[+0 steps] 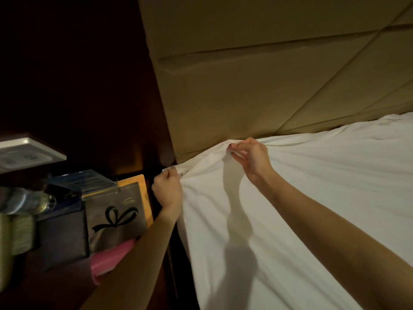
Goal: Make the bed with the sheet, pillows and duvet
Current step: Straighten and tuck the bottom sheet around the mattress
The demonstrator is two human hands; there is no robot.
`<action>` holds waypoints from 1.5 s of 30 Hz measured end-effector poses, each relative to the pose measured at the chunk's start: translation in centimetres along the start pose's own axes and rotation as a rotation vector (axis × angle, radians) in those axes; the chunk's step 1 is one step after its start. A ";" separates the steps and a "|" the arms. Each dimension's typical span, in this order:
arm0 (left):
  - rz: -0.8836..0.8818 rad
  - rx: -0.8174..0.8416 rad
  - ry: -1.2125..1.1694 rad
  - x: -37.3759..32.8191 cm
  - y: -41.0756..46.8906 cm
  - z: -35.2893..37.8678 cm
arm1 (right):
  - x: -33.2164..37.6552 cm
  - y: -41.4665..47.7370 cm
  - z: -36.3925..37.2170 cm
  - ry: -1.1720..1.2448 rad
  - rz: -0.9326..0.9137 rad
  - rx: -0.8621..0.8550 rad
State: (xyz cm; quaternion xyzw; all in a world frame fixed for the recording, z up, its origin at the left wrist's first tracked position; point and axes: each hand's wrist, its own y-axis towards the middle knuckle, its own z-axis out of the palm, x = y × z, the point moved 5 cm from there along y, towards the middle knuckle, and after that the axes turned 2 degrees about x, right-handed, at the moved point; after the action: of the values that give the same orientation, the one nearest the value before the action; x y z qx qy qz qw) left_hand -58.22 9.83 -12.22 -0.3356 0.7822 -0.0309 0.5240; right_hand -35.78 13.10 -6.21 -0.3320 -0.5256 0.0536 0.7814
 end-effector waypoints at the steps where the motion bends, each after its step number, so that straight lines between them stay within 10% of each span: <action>1: -0.010 0.028 0.047 0.1 0.9 0.2 | 0.0 0.2 -0.1 -0.025 0.000 0.014; 8: -0.110 0.587 0.447 3.0 2.6 5.2 | -1.5 1.7 -0.3 -0.077 0.009 0.037; 21: 0.168 0.189 0.368 3.0 6.8 1.7 | -3.1 2.8 -0.3 -0.095 -0.002 0.003; 32: -0.018 -0.196 -0.280 3.2 4.0 0.9 | -6.4 3.1 0.3 -1.325 -0.254 0.405; 36: 0.024 0.078 -0.008 5.3 3.5 2.0 | -8.0 3.7 0.6 -1.805 -0.250 0.568; 42: 0.748 0.296 0.550 3.1 1.7 2.8 | -10.1 5.6 1.1 -1.951 -0.106 0.558; 45: 0.637 0.494 0.737 4.6 2.6 4.7 | -10.6 6.3 1.1 -2.010 -0.067 0.549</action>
State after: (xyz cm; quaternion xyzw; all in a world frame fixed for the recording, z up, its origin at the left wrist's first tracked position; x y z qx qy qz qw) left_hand -56.64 10.72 -19.08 0.0839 0.9465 -0.1690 0.2618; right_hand -39.74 13.90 -17.92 0.0696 -0.9126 0.4014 0.0335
